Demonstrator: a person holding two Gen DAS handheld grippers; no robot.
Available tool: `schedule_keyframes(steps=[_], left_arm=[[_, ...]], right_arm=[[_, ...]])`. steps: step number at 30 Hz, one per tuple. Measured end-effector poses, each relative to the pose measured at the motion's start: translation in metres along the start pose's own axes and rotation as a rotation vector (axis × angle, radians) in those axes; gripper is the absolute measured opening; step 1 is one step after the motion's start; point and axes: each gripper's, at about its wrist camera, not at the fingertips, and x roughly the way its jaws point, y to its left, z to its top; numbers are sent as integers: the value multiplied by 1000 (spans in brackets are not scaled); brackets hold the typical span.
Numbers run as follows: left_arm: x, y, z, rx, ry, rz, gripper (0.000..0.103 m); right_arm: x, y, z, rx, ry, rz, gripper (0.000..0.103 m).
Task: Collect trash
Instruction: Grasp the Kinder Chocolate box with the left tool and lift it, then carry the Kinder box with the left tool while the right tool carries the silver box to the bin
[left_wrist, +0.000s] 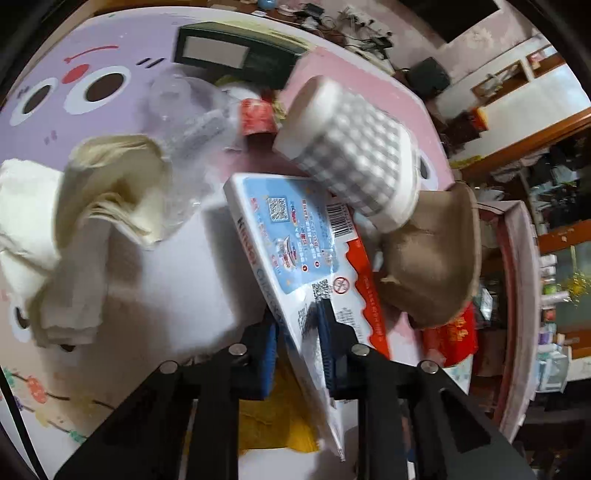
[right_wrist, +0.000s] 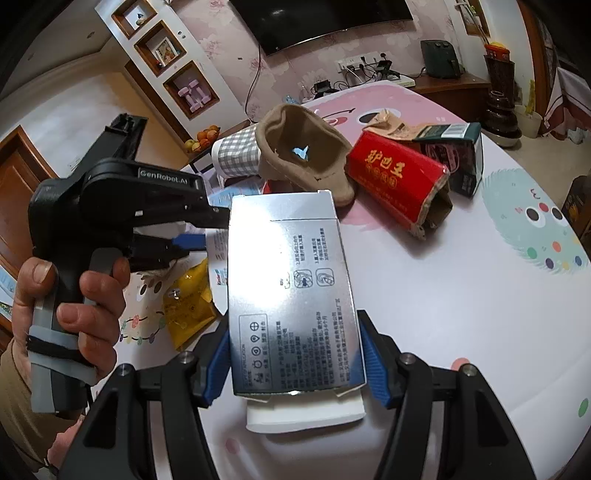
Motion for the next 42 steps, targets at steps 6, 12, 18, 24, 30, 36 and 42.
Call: schedule_keyframes(steps=[6,12,18,24,30,36,42], left_arm=[[-19,4,-4,-8,-39,1,9],[-54,9,-18,-2,-75,-19,9],[-108,14,-38,47,-134,-52,9],[-150,14,-56,78,-154,-91,9],[-188,20,-96,175,-144,-104,9],[-206,28,-154,320,-83,-95,9],[-209,34,-220,484,-11,-73,9]], right_arm=[[-2,2,-4,23,-4,9,61],[-22,9,-7,17,-29,24,61],[-47,26,-12,2,-57,19,61],[-74,48,-25,-20,-77,14,61],[-102,68,-46,-23,-97,23,61],[-129,77,-84,10,-97,19,61],[-151,80,-132,45,-81,-19,61]])
